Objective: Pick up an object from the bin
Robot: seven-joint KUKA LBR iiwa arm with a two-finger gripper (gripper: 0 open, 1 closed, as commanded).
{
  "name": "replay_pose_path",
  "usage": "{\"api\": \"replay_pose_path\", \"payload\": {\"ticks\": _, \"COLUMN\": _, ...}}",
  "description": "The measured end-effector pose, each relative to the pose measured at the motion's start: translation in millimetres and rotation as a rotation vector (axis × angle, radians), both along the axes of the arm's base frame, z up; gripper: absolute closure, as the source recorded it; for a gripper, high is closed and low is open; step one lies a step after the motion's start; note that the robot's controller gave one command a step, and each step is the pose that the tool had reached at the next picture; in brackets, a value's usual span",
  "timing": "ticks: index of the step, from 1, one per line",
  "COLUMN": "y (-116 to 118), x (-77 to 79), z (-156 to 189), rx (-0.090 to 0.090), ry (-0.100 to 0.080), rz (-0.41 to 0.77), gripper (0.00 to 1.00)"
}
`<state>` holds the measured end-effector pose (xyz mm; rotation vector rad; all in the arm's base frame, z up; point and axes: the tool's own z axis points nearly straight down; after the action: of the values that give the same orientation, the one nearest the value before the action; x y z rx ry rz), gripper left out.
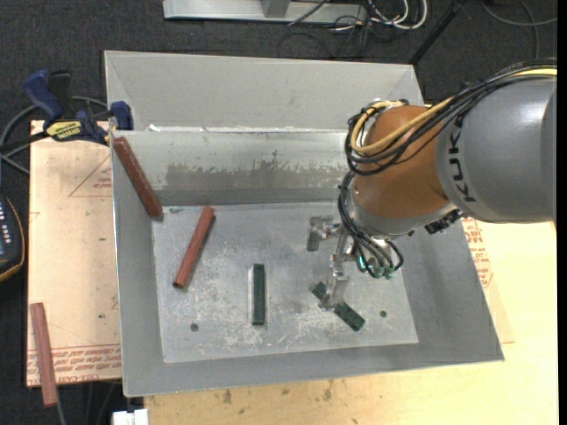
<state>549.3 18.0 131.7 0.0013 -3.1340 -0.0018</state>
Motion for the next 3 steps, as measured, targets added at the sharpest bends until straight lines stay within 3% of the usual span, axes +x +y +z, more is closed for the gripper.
{"api": "replay_pose_path", "payload": {"ticks": 1, "y": 36, "x": 28.1, "z": 0, "rx": 0.002, "ry": -0.012, "rz": 0.281, "gripper": 0.00}}
{"api": "replay_pose_path", "payload": {"ticks": 2, "y": 34, "x": -59.0, "z": -41, "rx": 0.002, "ry": 0.000, "rz": 0.312, "gripper": 0.00}}
{"api": "replay_pose_path", "payload": {"ticks": 3, "y": -15, "x": 8.3, "z": -62, "rx": -0.001, "ry": -0.013, "rz": 0.219, "gripper": 0.00}}
